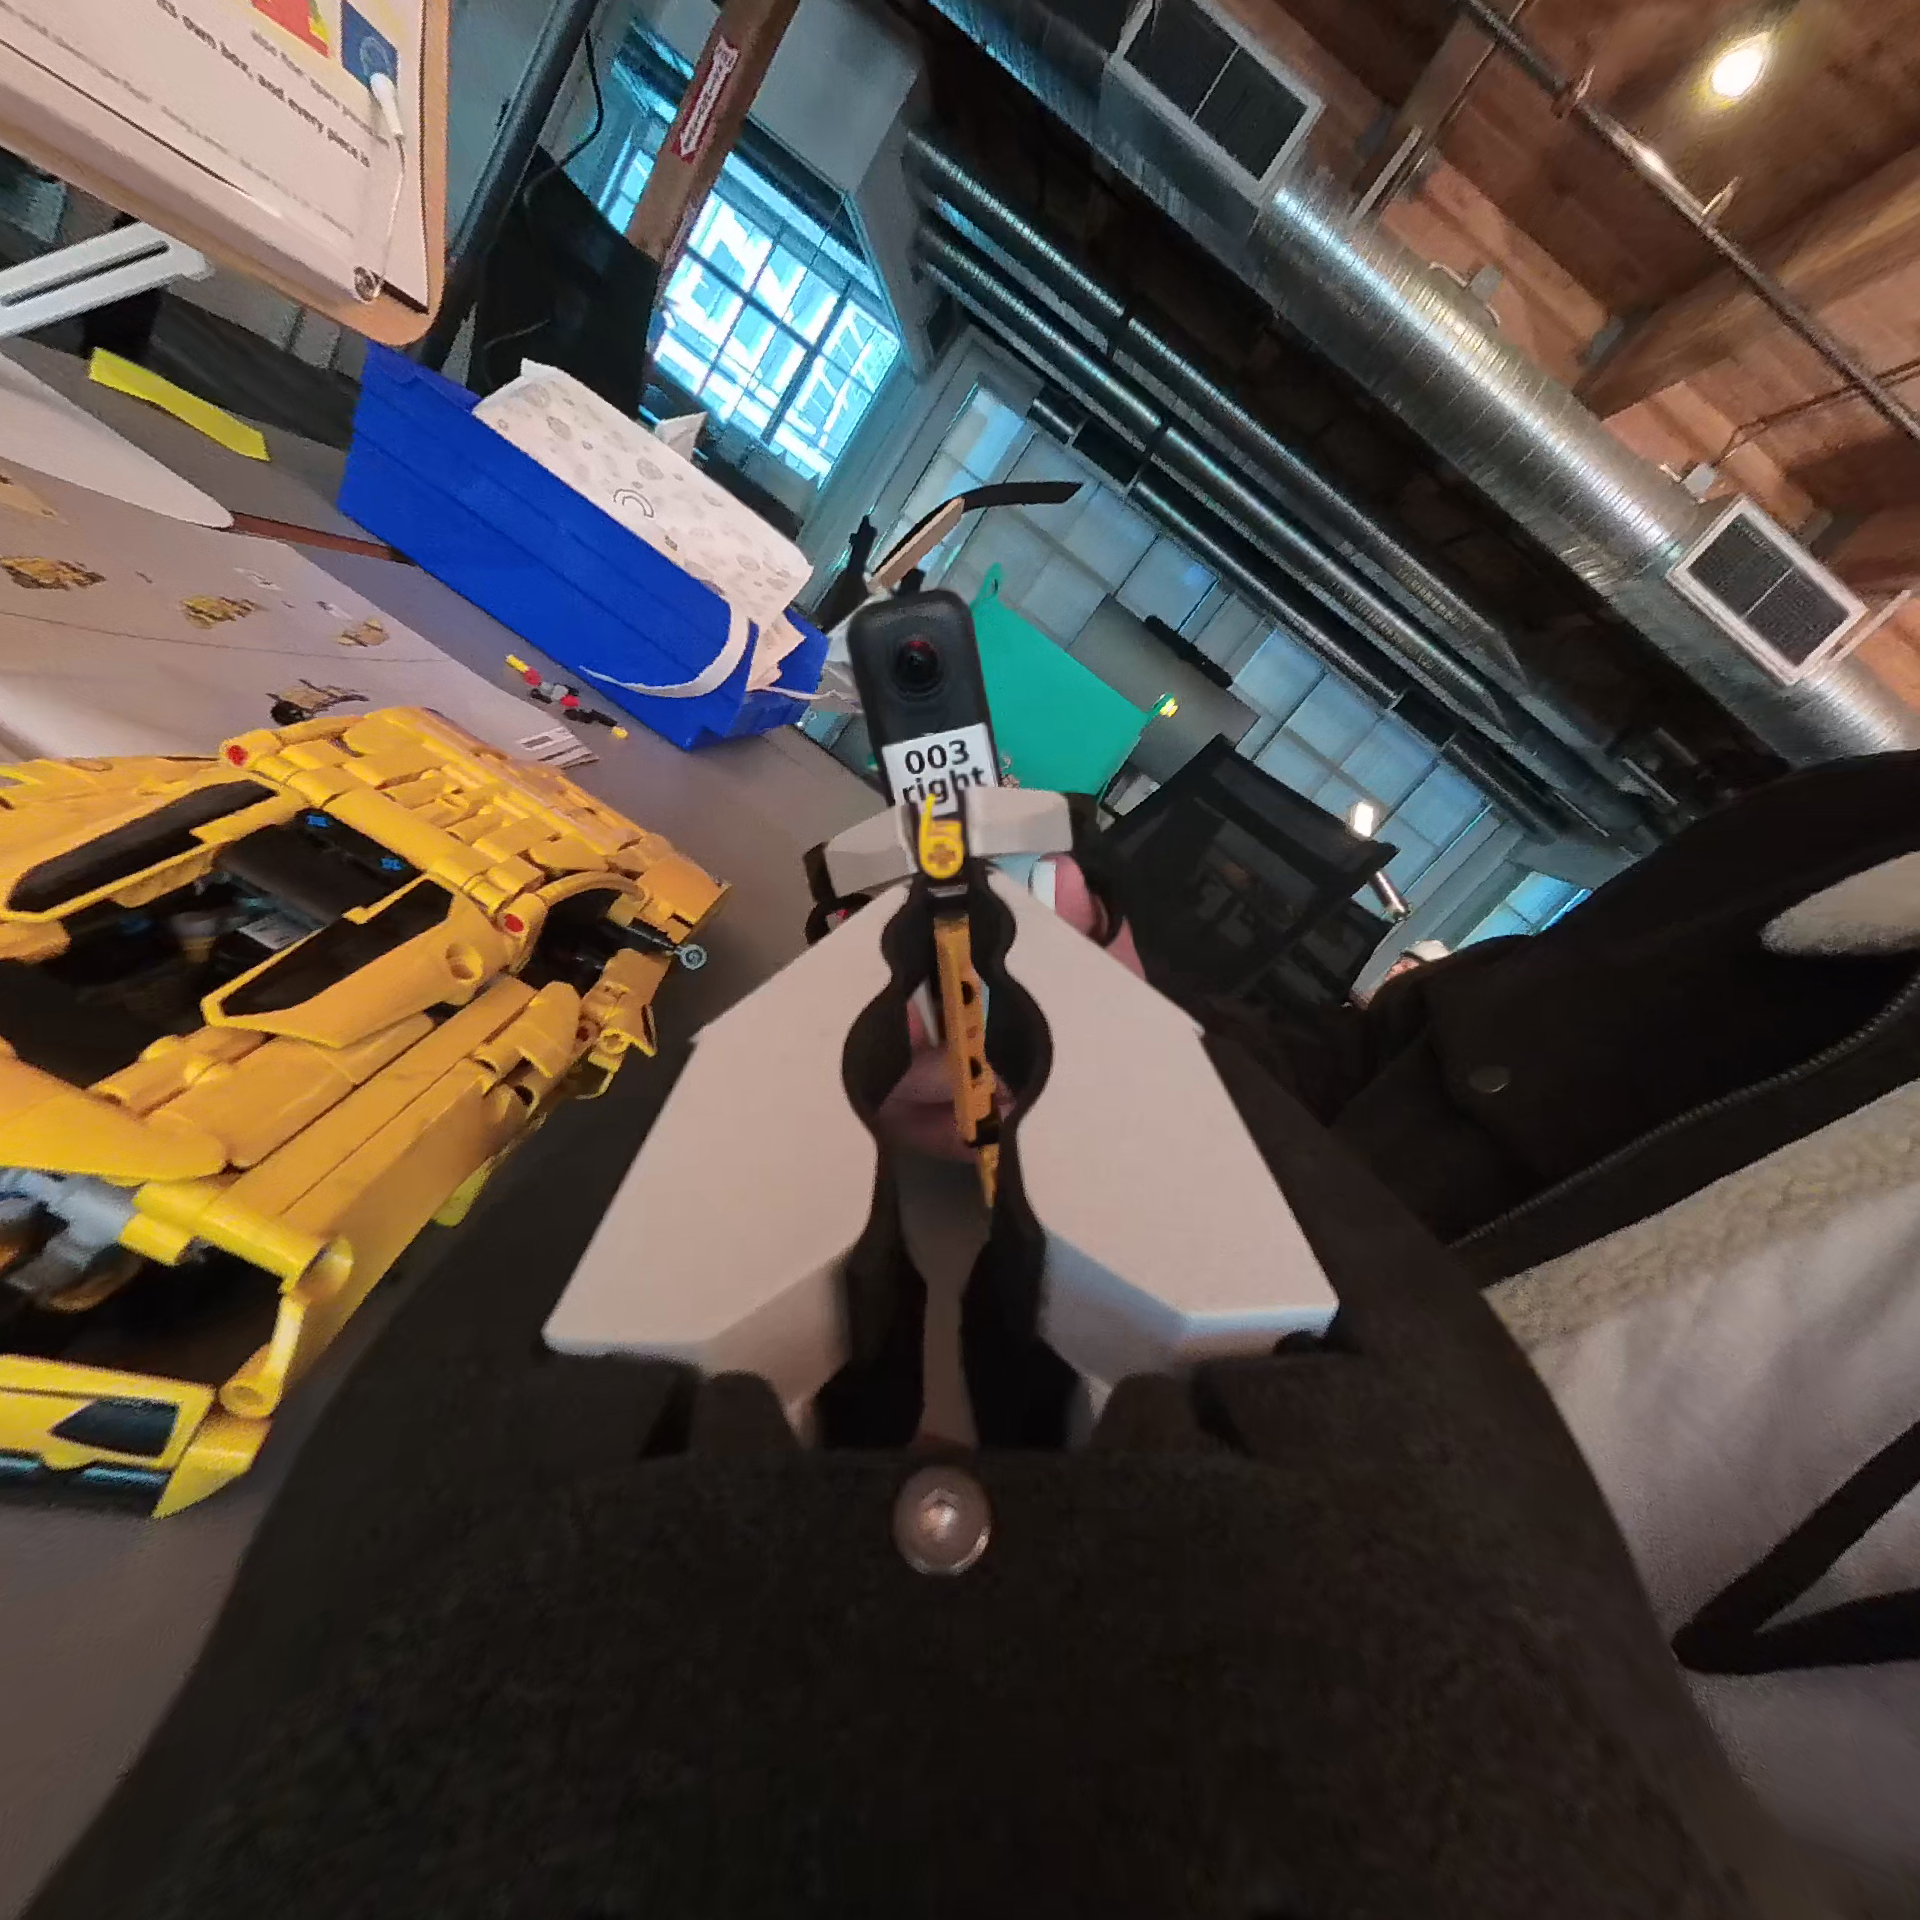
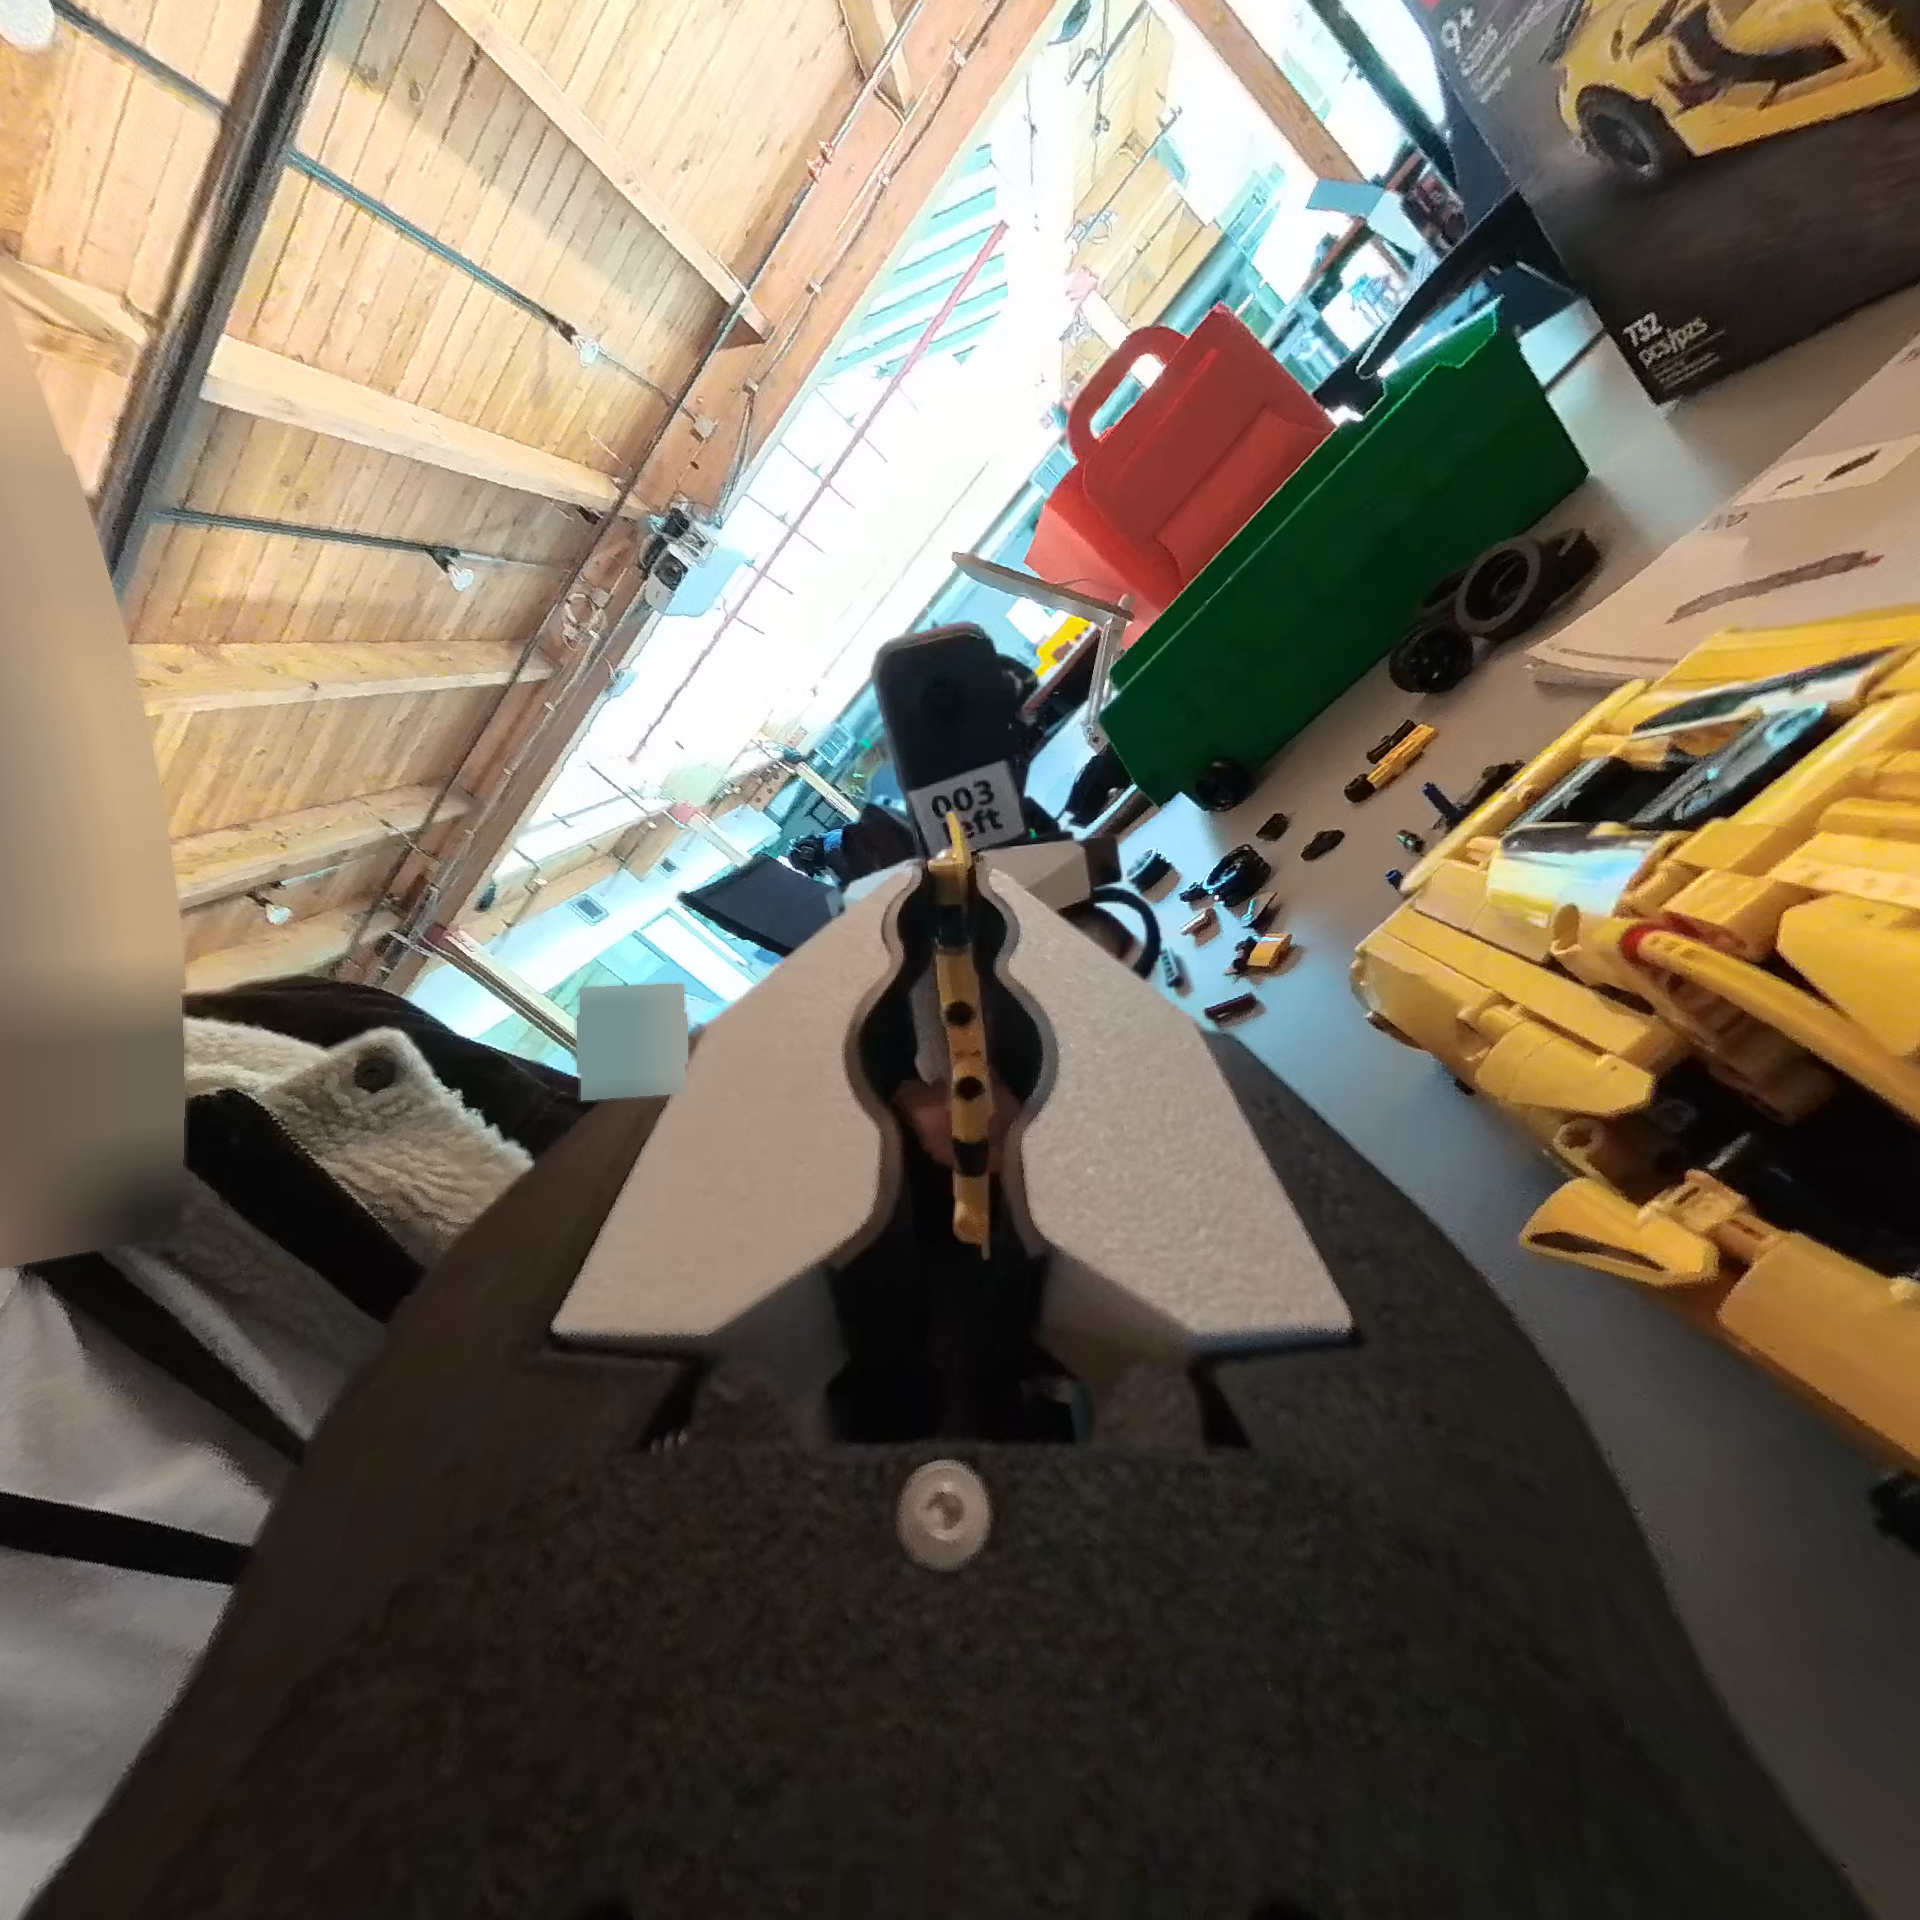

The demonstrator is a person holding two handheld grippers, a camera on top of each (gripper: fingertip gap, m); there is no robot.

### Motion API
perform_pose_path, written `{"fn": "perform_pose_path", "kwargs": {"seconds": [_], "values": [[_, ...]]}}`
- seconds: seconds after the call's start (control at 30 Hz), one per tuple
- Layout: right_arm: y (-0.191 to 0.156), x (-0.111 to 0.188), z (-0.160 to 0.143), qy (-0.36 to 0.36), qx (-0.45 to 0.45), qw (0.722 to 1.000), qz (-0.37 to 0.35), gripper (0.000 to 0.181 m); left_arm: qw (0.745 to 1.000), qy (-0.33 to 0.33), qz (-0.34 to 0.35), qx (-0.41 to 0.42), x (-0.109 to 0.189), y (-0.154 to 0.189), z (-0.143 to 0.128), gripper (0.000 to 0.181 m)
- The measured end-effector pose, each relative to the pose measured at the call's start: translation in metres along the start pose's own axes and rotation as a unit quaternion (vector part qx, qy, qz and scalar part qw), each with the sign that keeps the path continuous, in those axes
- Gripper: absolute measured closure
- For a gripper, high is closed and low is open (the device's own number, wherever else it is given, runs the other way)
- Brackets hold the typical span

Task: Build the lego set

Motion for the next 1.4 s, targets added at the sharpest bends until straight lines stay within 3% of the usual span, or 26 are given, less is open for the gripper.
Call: {"fn": "perform_pose_path", "kwargs": {"seconds": [0.13, 0.47, 0.6, 0.7, 0.77, 0.97, 1.07, 1.4], "values": [[0.006, 0.001, 0.001, 0.019, -0.04, 0.999, 0.016, 0.176, 1.0, -0.003, 0.007, 0.007, -0.001, -0.003, -0.001, 0.174], [0.0, -0.001, 0.003, 0.021, -0.033, 0.999, 0.038, 0.176, 1.0, -0.002, 0.002, -0.015, -0.002, 0.004, -0.001, 0.174], [-0.002, -0.002, 0.001, 0.001, 0.004, 1.0, 0.014, 0.176, 1.0, -0.005, 0.002, -0.014, 0.001, 0.003, -0.001, 0.174], [-0.004, -0.004, 0.002, -0.015, 0.054, 0.998, -0.019, 0.158, 1.0, 0.022, 0.016, 0.003, 0.007, -0.003, 0.005, 0.174], [-0.003, -0.005, -0.005, -0.04, 0.071, 0.996, -0.034, 0.156, 0.999, 0.047, 0.02, 0.004, 0.011, -0.004, 0.012, 0.174], [-0.006, -0.009, -0.009, -0.053, 0.065, 0.996, -0.011, 0.175, 0.999, 0.039, -0.012, 0.009, 0.005, 0.006, 0.008, 0.174], [-0.005, -0.01, -0.013, -0.071, 0.065, 0.995, -0.012, 0.175, 0.998, 0.04, -0.027, 0.037, 0.005, 0.004, 0.007, 0.174], [-0.011, -0.005, -0.011, -0.062, 0.071, 0.996, -0.003, 0.176, 0.999, 0.027, -0.026, -0.001, 0.0, 0.011, 0.005, 0.173]]}}
Point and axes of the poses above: each gripper's, where its closed fingertips meet, x back along the fingers, z out of its top, y = z × x across the jaws, the point moved 3 cm from there along x, back along the fingers, and after that the axes turned 2 degrees about -x, right-handed, at the moved point
